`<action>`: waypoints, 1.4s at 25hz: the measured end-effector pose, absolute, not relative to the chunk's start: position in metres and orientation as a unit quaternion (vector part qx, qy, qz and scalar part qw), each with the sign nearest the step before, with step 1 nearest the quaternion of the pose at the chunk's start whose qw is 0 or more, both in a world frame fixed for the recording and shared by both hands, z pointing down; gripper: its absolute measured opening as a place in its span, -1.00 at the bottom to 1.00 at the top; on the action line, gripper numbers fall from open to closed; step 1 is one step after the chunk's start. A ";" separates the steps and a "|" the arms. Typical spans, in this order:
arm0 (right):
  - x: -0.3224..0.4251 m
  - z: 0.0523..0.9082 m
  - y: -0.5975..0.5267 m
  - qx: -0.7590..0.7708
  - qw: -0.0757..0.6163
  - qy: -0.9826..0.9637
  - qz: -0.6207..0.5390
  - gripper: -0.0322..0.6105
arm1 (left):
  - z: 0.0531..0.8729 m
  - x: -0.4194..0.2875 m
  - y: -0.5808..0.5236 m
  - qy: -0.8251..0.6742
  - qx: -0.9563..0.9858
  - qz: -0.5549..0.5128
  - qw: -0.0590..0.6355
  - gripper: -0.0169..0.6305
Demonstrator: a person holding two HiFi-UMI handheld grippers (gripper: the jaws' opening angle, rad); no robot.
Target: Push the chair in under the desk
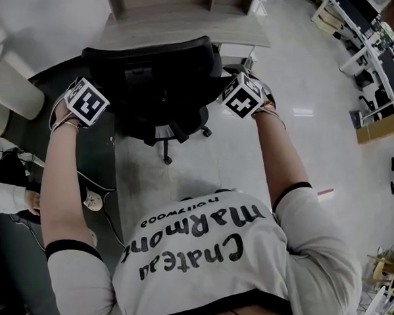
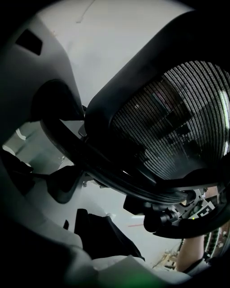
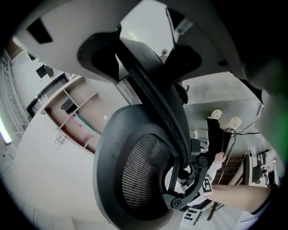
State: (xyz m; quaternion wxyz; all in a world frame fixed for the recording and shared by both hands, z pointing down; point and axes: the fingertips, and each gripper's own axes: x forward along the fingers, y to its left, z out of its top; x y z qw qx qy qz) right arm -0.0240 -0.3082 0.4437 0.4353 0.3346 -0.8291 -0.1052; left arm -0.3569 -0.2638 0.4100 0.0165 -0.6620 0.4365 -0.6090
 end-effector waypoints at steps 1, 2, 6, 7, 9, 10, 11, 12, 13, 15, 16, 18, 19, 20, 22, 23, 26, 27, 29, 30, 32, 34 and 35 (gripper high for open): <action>-0.022 0.439 -0.302 0.340 0.426 -0.832 -0.100 0.09 | 0.411 -0.357 -0.262 0.436 -0.661 -0.610 0.015 0.02; -0.020 0.433 -0.295 0.348 0.409 -0.839 -0.090 0.09 | 0.411 -0.356 -0.259 0.436 -0.661 -0.610 0.015 0.02; 0.001 0.402 -0.260 0.386 0.305 -0.870 -0.023 0.02 | 0.405 -0.349 -0.262 0.435 -0.672 -0.599 0.030 0.02; 0.008 0.399 -0.252 0.395 0.279 -0.876 -0.002 -0.04 | 0.404 -0.349 -0.263 0.436 -0.671 -0.598 0.033 0.02; 0.016 0.399 -0.236 0.405 0.226 -0.885 0.050 -0.07 | 0.404 -0.353 -0.261 0.440 -0.665 -0.602 0.032 0.02; 0.018 0.401 -0.227 0.406 0.203 -0.888 0.076 -0.11 | 0.405 -0.355 -0.260 0.443 -0.663 -0.602 0.033 0.02; 0.019 0.404 -0.219 0.405 0.186 -0.890 0.097 -0.16 | 0.405 -0.355 -0.259 0.447 -0.664 -0.598 0.038 0.02; 0.020 0.407 -0.210 0.403 0.175 -0.892 0.111 -0.22 | 0.404 -0.355 -0.259 0.451 -0.666 -0.592 0.047 0.02; 0.021 0.410 -0.202 0.401 0.171 -0.892 0.118 -0.27 | 0.403 -0.354 -0.259 0.456 -0.669 -0.585 0.059 0.02; 0.024 0.418 -0.187 0.398 0.181 -0.891 0.119 -0.35 | 0.399 -0.352 -0.258 0.461 -0.676 -0.568 0.088 0.02; 0.028 0.423 -0.180 0.398 0.189 -0.890 0.119 -0.38 | 0.399 -0.351 -0.256 0.461 -0.679 -0.562 0.105 0.02; 0.037 0.432 -0.167 0.399 0.203 -0.886 0.125 -0.40 | 0.400 -0.350 -0.251 0.463 -0.676 -0.557 0.137 0.02; 0.042 0.435 -0.162 0.399 0.206 -0.884 0.130 -0.40 | 0.398 -0.352 -0.247 0.469 -0.669 -0.557 0.149 0.02; 0.046 0.436 -0.158 0.399 0.206 -0.883 0.136 -0.41 | 0.394 -0.353 -0.243 0.478 -0.662 -0.555 0.158 0.02; 0.052 0.435 -0.153 0.397 0.199 -0.884 0.145 -0.43 | 0.382 -0.350 -0.228 0.505 -0.665 -0.528 0.157 0.02; 0.053 0.435 -0.151 0.397 0.194 -0.885 0.148 -0.44 | 0.377 -0.345 -0.217 0.520 -0.677 -0.501 0.146 0.01; 0.052 0.433 -0.149 0.388 0.178 -0.892 0.149 -0.53 | 0.379 -0.316 -0.180 0.542 -0.735 -0.396 0.091 0.01; 0.049 0.433 -0.148 0.382 0.174 -0.895 0.149 -0.60 | 0.385 -0.302 -0.166 0.541 -0.753 -0.368 0.076 0.01; 0.043 0.432 -0.145 0.368 0.168 -0.903 0.148 -0.74 | 0.399 -0.273 -0.139 0.533 -0.778 -0.327 0.052 0.00; 0.040 0.432 -0.143 0.361 0.167 -0.906 0.147 -0.77 | 0.404 -0.259 -0.126 0.533 -0.786 -0.309 0.041 0.00; 0.038 0.430 -0.133 0.351 0.166 -0.911 0.142 -0.81 | 0.405 -0.232 -0.101 0.544 -0.798 -0.259 0.017 -0.03; 0.041 0.424 -0.120 0.340 0.159 -0.916 0.141 -0.84 | 0.397 -0.208 -0.075 0.560 -0.802 -0.206 -0.005 -0.21; 0.043 0.422 -0.113 0.334 0.153 -0.919 0.143 -0.85 | 0.394 -0.196 -0.062 0.566 -0.803 -0.185 -0.013 -0.30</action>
